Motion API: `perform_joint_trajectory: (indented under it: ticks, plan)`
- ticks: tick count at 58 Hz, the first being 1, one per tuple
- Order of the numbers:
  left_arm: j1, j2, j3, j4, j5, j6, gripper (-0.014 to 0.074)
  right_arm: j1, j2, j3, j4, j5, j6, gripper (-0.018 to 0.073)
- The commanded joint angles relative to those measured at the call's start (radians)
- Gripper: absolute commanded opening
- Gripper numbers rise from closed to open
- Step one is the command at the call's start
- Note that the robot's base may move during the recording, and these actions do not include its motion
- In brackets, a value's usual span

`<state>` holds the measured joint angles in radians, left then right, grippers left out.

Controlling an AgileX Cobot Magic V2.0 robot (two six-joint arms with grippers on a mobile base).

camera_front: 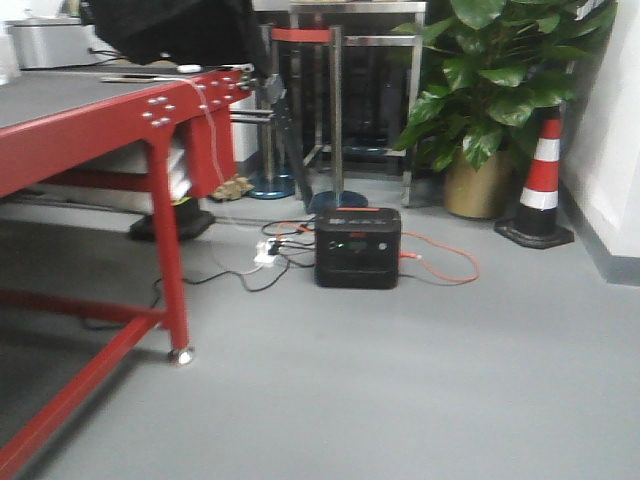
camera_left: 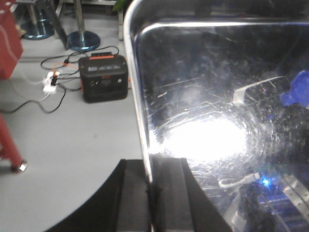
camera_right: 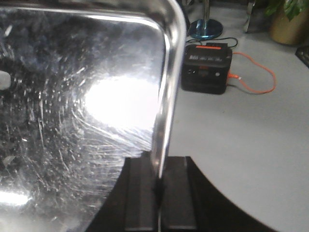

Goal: Stack silver trays without gaps
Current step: 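Drive the base to the other rack of blue bins holding the tray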

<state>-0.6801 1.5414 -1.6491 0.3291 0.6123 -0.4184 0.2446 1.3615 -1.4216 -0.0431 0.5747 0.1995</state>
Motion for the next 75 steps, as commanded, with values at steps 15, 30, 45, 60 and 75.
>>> perform_joint_trajectory:
  ticks: [15,30,45,60,75]
  plan:
    - [-0.014,-0.006,-0.009,-0.027,-0.063,0.014,-0.002,0.008,-0.006,-0.011,0.019,-0.09,-0.016,-0.0087]
    - [-0.014,-0.006,-0.009,-0.027,-0.063,0.014,-0.002,0.008,-0.006,-0.011,0.019,-0.09,-0.016,-0.0087]
    - [-0.014,-0.006,-0.009,-0.027,-0.063,0.014,-0.002,0.008,-0.006,-0.011,0.019,-0.09,-0.016,-0.0087]
    - [-0.014,-0.006,-0.009,-0.016,-0.063,0.014,-0.002,0.008,-0.006,-0.011,0.019,-0.09,-0.016,-0.0087]
    - [-0.014,-0.006,-0.009,-0.001,-0.063,0.014,-0.002,0.008,-0.006,-0.011,0.019,-0.09,-0.016,-0.0087]
